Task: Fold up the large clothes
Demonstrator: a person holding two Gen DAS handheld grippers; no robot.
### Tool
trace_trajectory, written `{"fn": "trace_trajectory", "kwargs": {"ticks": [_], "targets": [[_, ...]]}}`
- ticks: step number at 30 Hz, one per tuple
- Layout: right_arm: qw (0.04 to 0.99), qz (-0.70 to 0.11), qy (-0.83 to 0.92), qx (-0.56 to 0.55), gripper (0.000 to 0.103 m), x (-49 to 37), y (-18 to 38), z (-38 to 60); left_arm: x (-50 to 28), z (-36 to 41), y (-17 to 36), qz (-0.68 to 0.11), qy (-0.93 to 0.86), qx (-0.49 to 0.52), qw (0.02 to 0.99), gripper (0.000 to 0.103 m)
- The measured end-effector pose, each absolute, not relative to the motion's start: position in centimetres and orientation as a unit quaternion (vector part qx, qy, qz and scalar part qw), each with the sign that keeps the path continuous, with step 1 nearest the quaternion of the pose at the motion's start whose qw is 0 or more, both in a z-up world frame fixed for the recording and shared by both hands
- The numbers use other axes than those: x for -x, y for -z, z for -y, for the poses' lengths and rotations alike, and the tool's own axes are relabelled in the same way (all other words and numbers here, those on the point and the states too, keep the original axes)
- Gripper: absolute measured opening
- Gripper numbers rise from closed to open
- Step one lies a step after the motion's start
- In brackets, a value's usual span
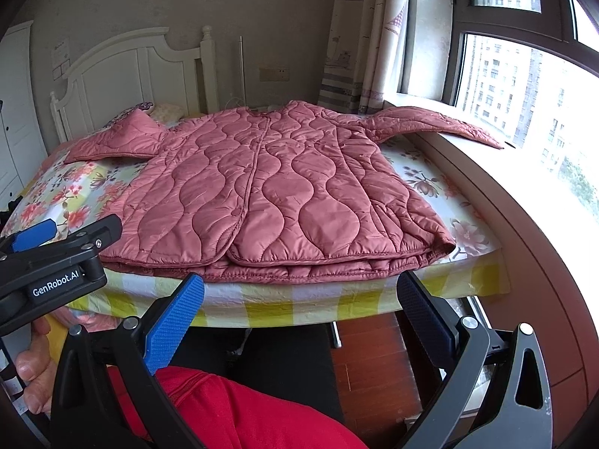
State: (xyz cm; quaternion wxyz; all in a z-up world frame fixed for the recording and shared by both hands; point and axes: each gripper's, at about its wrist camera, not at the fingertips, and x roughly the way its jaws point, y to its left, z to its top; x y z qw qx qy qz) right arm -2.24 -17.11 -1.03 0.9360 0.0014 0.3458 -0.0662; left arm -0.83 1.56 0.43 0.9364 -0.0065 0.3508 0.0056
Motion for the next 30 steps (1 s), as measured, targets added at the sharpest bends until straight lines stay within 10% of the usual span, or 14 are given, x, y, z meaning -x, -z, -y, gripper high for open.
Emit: {"fn": "trace_trajectory", "kwargs": {"ticks": [30], "targets": [[0.932,-0.356,0.067,0.003,0.099,2.08,1.32,16.92,0.95,-1.81,-0.42,-0.351,-0.008,0.005,0.936,0.101]]}}
